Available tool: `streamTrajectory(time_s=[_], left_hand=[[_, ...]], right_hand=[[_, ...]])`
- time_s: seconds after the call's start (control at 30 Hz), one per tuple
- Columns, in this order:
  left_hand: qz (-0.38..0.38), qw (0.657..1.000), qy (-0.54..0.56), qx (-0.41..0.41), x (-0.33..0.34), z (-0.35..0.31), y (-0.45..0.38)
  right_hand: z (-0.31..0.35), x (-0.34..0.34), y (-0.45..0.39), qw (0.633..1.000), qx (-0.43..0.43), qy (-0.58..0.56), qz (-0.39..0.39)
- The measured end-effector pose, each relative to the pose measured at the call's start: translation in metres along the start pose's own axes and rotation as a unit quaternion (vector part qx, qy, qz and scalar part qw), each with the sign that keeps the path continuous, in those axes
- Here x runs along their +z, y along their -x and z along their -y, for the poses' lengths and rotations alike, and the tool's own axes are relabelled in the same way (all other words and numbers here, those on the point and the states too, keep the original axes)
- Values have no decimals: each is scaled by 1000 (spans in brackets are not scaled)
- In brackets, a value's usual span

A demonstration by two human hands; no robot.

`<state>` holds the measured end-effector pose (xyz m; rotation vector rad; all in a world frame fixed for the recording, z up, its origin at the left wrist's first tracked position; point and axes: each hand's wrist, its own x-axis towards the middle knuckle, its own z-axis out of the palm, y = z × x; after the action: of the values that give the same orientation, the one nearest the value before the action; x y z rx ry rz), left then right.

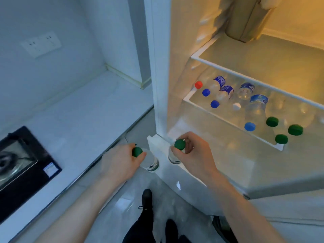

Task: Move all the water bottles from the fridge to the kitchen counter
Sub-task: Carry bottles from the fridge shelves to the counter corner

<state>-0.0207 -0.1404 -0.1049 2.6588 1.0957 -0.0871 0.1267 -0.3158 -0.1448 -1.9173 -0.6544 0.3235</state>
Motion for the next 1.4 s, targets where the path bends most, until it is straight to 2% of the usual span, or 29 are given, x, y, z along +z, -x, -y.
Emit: streamTrajectory(time_s=[0.1, 0.27, 0.5, 0.77, 1.17, 1.4], left_hand=[[-26, 999, -20, -28, 2, 25, 29], [-53, 993, 17, -100, -3, 66, 81], [-105, 971, 65, -203, -11, 125, 161], [-173, 934, 113, -293, -22, 209, 265], [-255, 881, 119, -381, -28, 348, 446], [-286, 817, 140, -481, -27, 408, 542]], right_hand=[[5, 15, 6, 999, -20, 4, 47], [31, 50, 26, 989, -58, -13, 139], [74, 110, 57, 958, -142, -8, 250], [137, 193, 124, 923, -213, -4, 320], [223, 331, 297, 876, -216, -76, 424], [273, 406, 382, 816, -267, -63, 508]])
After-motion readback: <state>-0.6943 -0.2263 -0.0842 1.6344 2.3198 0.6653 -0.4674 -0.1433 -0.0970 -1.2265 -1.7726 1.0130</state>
